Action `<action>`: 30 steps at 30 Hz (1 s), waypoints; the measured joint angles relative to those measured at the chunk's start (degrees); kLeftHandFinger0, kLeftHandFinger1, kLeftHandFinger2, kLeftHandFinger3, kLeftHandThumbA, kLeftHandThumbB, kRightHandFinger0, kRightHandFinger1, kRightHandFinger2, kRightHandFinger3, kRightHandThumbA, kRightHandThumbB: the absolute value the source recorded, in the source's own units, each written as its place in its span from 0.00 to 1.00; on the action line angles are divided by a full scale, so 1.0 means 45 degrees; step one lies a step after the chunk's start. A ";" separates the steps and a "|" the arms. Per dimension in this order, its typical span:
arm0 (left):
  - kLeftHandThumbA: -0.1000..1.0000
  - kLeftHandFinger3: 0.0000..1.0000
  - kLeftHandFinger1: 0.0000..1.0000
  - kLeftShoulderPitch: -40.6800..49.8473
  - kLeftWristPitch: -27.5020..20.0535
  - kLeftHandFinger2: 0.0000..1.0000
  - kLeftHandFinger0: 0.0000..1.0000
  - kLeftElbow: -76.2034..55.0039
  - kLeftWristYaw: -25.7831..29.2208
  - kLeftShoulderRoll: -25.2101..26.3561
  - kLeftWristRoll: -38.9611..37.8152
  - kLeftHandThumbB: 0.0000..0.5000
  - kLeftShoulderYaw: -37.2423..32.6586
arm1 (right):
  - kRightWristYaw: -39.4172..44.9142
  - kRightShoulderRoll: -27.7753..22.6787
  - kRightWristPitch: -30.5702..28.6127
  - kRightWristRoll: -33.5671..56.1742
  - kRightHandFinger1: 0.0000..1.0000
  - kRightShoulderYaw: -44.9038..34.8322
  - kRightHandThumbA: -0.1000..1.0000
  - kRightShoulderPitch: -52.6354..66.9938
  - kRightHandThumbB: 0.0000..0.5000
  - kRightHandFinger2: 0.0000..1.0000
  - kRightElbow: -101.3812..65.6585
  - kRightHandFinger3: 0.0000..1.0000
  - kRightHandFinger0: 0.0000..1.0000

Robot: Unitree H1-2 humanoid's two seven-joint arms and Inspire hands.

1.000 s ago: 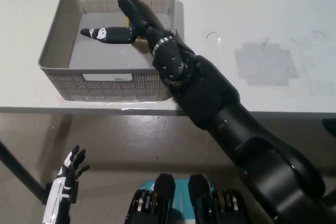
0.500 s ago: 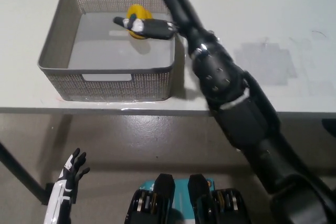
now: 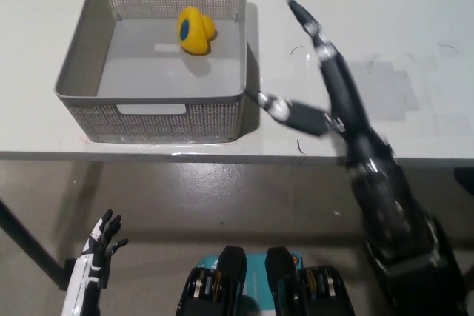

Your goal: Use the right hand to pick up a yellow duck toy and place it into a container on the left hand side

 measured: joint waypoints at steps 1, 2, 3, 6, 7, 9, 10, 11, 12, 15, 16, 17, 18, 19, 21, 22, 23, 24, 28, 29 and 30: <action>1.00 1.00 1.00 -0.0007 0.0000 1.00 0.92 0.0000 0.0000 -0.0001 -0.0001 1.00 -0.0001 | 0.0054 -0.0110 0.0022 0.0038 1.00 0.0001 0.99 0.0418 0.57 1.00 -0.0433 1.00 1.00; 1.00 1.00 1.00 -0.0019 0.0000 1.00 0.92 -0.0001 0.0000 -0.0001 -0.0002 1.00 -0.0001 | 0.0125 -0.0248 0.0052 0.0077 1.00 0.0002 0.98 0.0912 0.59 1.00 -0.0938 1.00 1.00; 1.00 1.00 1.00 -0.0029 0.0000 1.00 0.93 -0.0001 0.0000 0.0000 -0.0004 1.00 0.0000 | 0.0198 -0.0376 0.0081 0.0118 1.00 0.0008 0.96 0.1337 0.60 1.00 -0.1360 1.00 1.00; 1.00 1.00 1.00 -0.0125 -0.0002 1.00 0.97 -0.0003 -0.0004 -0.0001 -0.0005 1.00 -0.0019 | 0.0484 -0.0847 0.0127 0.0319 1.00 0.0018 0.94 0.2675 0.61 1.00 -0.2776 1.00 1.00; 1.00 1.00 1.00 -0.0178 -0.0007 1.00 0.97 -0.0007 -0.0008 -0.0001 -0.0005 1.00 -0.0040 | 0.0578 -0.1010 0.0128 0.0403 1.00 0.0018 0.95 0.3123 0.59 1.00 -0.3238 1.00 1.00; 1.00 1.00 1.00 -0.0349 -0.0014 1.00 0.96 -0.0013 -0.0048 0.0003 -0.0006 1.00 -0.0100 | 0.0792 -0.1310 0.0092 0.0618 1.00 0.0014 0.96 0.3990 0.58 1.00 -0.3932 1.00 1.00; 1.00 1.00 1.00 -0.0428 -0.0015 1.00 0.96 -0.0013 -0.0061 0.0004 -0.0007 1.00 -0.0126 | 0.0825 -0.1403 0.0063 0.0689 1.00 0.0008 0.97 0.4271 0.58 1.00 -0.3969 1.00 1.00; 1.00 1.00 1.00 -0.0592 -0.0018 1.00 0.95 -0.0013 -0.0080 0.0001 -0.0009 1.00 -0.0167 | 0.0878 -0.1503 0.0038 0.0746 1.00 -0.0013 0.97 0.4663 0.58 1.00 -0.3905 1.00 1.00; 1.00 1.00 1.00 -0.0718 -0.0019 1.00 0.94 -0.0012 -0.0104 0.0002 -0.0010 1.00 -0.0189 | 0.0908 -0.1559 0.0018 0.0765 1.00 -0.0041 0.98 0.4877 0.60 1.00 -0.3814 1.00 1.00; 1.00 1.00 1.00 -0.1080 -0.0023 1.00 0.93 -0.0007 -0.0174 0.0007 -0.0020 1.00 -0.0240 | 0.0974 -0.1605 -0.0076 0.0844 1.00 -0.0215 0.99 0.5269 0.59 1.00 -0.3229 1.00 1.00; 1.00 1.00 1.00 -0.1168 -0.0023 1.00 0.93 -0.0004 -0.0181 0.0006 -0.0020 1.00 -0.0252 | 0.0975 -0.1605 -0.0104 0.0857 1.00 -0.0285 0.98 0.5318 0.56 1.00 -0.3021 1.00 1.00; 1.00 1.00 1.00 -0.1325 -0.0025 1.00 0.93 0.0002 -0.0203 0.0009 -0.0022 1.00 -0.0272 | 0.0970 -0.1604 -0.0261 0.0890 1.00 -0.0432 0.98 0.5387 0.56 1.00 -0.2564 1.00 1.00; 1.00 1.00 1.00 -0.1395 -0.0026 1.00 0.94 0.0008 -0.0215 0.0012 -0.0023 1.00 -0.0280 | 0.0966 -0.1604 -0.0340 0.0912 1.00 -0.0522 0.98 0.5422 0.56 1.00 -0.2306 1.00 1.00; 1.00 1.00 1.00 -0.1511 -0.0027 1.00 0.93 0.0037 -0.0226 0.0016 -0.0023 1.00 -0.0291 | 0.0958 -0.1602 -0.0503 0.0957 1.00 -0.0642 0.98 0.5438 0.53 1.00 -0.1819 1.00 1.00; 1.00 1.00 1.00 -0.1655 -0.0028 1.00 0.93 0.0093 -0.0231 0.0014 -0.0017 1.00 -0.0316 | 0.0947 -0.1594 -0.0721 0.1025 1.00 -0.0884 0.96 0.5443 0.49 1.00 -0.1167 1.00 1.00; 1.00 1.00 1.00 -0.1724 -0.0029 1.00 0.93 0.0123 -0.0231 0.0014 -0.0007 1.00 -0.0341 | 0.0939 -0.1585 -0.0847 0.1081 1.00 -0.1054 0.96 0.5433 0.47 1.00 -0.0803 1.00 1.00; 1.00 1.00 1.00 -0.1783 -0.0030 1.00 0.93 0.0164 -0.0232 0.0014 0.0000 1.00 -0.0363 | 0.0933 -0.1572 -0.0970 0.1166 1.00 -0.1215 0.96 0.5411 0.47 1.00 -0.0426 1.00 1.00; 1.00 1.00 1.00 -0.1859 -0.0031 1.00 0.92 0.0231 -0.0231 0.0014 0.0009 1.00 -0.0392 | 0.0929 -0.1553 -0.1102 0.1261 1.00 -0.1357 0.97 0.5365 0.44 1.00 0.0003 1.00 1.00; 1.00 1.00 1.00 -0.2027 -0.0029 1.00 0.93 0.0377 -0.0231 0.0001 0.0012 1.00 -0.0477 | 0.0928 -0.1478 -0.1495 0.1515 1.00 -0.1781 1.00 0.5132 0.42 1.00 0.1338 1.00 1.00; 1.00 1.00 1.00 -0.2048 -0.0029 1.00 0.93 0.0378 -0.0231 -0.0002 0.0011 1.00 -0.0495 | 0.0928 -0.1470 -0.1544 0.1553 1.00 -0.1830 1.00 0.5091 0.42 1.00 0.1501 1.00 1.00; 1.00 1.00 1.00 -0.2079 -0.0029 1.00 0.93 0.0378 -0.0231 -0.0004 0.0011 1.00 -0.0520 | 0.0929 -0.1448 -0.1681 0.1626 1.00 -0.1895 1.00 0.5003 0.42 1.00 0.1791 1.00 1.00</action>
